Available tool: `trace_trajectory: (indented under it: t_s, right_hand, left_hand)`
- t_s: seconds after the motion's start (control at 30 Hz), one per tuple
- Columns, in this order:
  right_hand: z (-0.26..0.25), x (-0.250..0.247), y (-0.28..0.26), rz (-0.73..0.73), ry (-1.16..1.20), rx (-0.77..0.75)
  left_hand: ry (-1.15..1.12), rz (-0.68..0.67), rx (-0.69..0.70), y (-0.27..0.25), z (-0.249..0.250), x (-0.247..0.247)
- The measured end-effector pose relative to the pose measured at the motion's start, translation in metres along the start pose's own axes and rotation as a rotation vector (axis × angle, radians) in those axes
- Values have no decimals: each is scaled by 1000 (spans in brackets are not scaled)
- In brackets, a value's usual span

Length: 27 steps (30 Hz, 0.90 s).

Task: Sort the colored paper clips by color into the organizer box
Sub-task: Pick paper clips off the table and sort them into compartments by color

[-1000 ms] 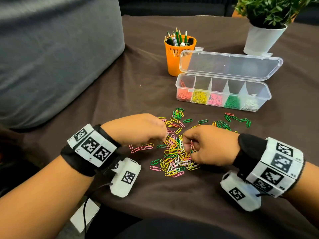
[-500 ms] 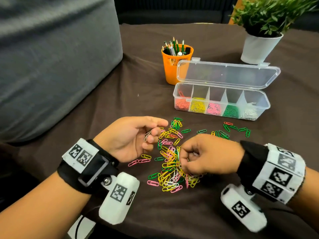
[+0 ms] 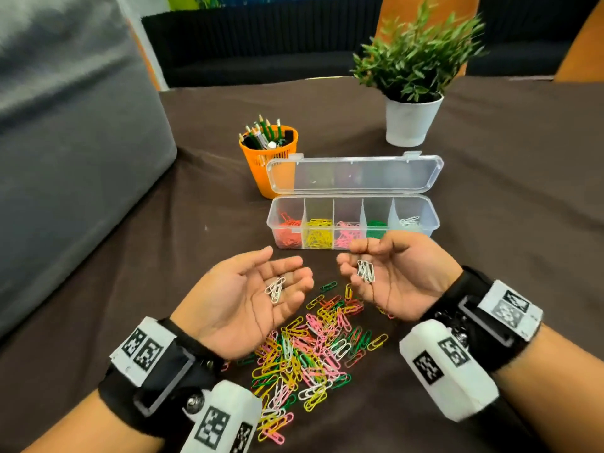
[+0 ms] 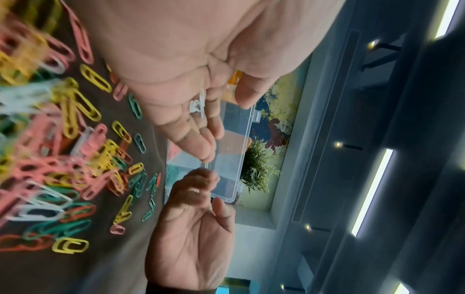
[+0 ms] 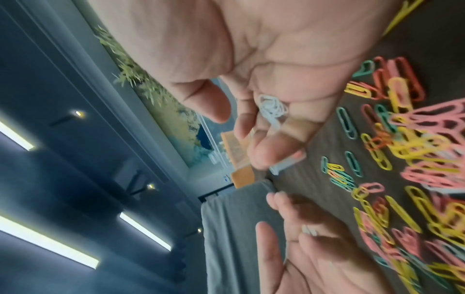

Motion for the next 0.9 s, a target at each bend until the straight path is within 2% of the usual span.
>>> trace_trajectory:
  t_s: [0.1,0.2,0.27,0.3,0.37,0.4,0.43,0.53,0.57,0.63,0.8,0.9]
  right_hand:
    - [-40,-24,-6,139,-25,-153]
    - [-93,-55,-18,342,-68,-404]
    - [-123,-64,-24,470,-150,-581]
    - [-140,-63,-31,551,-324,-697]
    - [-160,-46,-39,712,-891,-855]
    - [-162,-45,-33,772,-1066,-865]
    - [-163,-50,-31,794,-1063,-860]
    - [-162,-55,-29,743,-1018,-987]
    - [-164,-59,-28,711,-938,-985]
    - [-164,-75,-21,709,-776,-881]
    - [-162,-76,-24,717,-757,-844]
    - [-162,-76,-30,780,-818,-848]
  left_hand:
    - [47,-25,-6,23,1,35]
    - [155,-125,-70,51,-10,89]
    - [208,-148,-54,73,-14,121]
    - [233,-143,-28,86,-14,135]
    - [286,-105,33,110,-9,156]
    - [302,-92,49,121,-6,163]
    - [298,-92,46,128,-5,169]
    - [263,-140,25,141,0,177]
    - [271,-171,21,142,1,179]
    - [334,-225,19,142,-1,183]
    - [521,-200,106,128,14,173]
    - [681,-178,220,102,40,155]
Point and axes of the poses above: each hand's wrist, its own y-axis towards the middle knuckle, its own x-axis out of the palm, z = x × y, the point moved 10 cm from there along y, towards the middle knuckle, and after that the axes turned 3 degrees about x, right-handed, at the moved point
